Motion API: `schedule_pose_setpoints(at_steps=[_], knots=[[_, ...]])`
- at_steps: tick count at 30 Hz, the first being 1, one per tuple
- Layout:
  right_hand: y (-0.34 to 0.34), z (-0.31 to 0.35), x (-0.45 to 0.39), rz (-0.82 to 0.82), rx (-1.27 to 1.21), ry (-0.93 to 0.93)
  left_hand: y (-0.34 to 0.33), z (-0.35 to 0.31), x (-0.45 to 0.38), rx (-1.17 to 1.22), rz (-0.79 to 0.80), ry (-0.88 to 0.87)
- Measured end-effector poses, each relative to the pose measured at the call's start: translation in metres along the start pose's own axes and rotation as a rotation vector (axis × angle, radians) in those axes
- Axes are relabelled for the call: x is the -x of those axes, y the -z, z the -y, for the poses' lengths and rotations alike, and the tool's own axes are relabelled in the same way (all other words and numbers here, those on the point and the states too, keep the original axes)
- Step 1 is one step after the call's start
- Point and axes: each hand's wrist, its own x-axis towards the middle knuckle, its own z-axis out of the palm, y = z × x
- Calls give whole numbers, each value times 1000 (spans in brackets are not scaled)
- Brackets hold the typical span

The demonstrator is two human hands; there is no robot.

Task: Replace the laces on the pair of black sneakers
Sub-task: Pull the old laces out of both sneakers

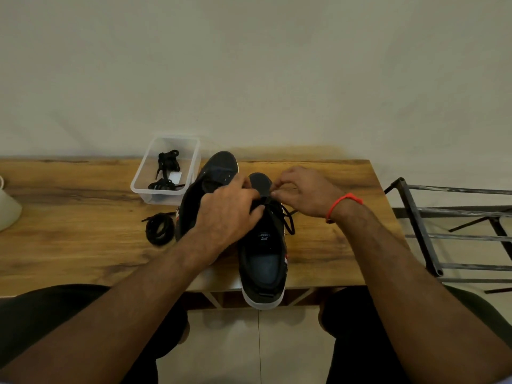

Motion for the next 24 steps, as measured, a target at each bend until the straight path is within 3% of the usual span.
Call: schedule_pose_setpoints(at_steps=[9, 17, 21, 24], knots=[[-28, 16, -4, 68, 162, -3, 1, -4, 0, -64, -10, 64], [2, 5, 2, 15, -122, 9, 13, 10, -8, 320, -19, 213], [24, -8, 14, 123, -137, -47, 23, 25, -15, 429, -1, 325], [36, -28, 21, 309, -63, -161, 35, 42, -14, 370, -1, 449]])
